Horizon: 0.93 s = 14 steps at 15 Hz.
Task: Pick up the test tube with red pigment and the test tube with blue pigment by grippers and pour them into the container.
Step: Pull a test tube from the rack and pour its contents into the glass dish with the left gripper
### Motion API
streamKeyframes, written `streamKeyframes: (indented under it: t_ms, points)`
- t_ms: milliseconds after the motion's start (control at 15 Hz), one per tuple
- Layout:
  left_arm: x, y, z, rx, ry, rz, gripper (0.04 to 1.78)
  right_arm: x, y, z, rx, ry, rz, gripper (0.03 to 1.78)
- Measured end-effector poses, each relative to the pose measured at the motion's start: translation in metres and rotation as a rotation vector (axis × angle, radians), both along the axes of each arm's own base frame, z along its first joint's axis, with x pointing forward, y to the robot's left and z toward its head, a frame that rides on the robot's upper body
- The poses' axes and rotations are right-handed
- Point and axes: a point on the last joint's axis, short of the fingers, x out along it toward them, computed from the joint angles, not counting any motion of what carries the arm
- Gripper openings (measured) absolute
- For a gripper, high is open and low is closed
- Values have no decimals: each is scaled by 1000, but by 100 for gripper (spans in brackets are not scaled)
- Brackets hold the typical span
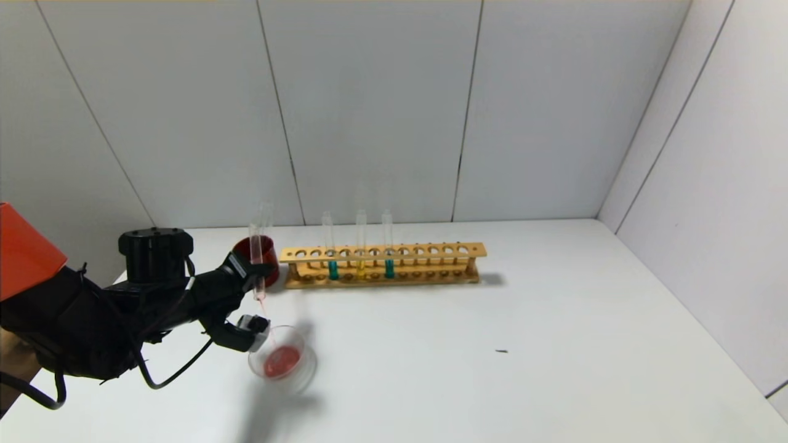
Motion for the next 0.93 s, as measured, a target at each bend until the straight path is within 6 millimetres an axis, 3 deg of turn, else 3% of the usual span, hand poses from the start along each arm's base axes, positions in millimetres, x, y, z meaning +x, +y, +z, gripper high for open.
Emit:
streamKeyframes:
  t_ms: [933]
  points:
    - [-9, -4, 28, 191, -205, -55, 33, 0, 0, 0, 0, 0, 0, 175]
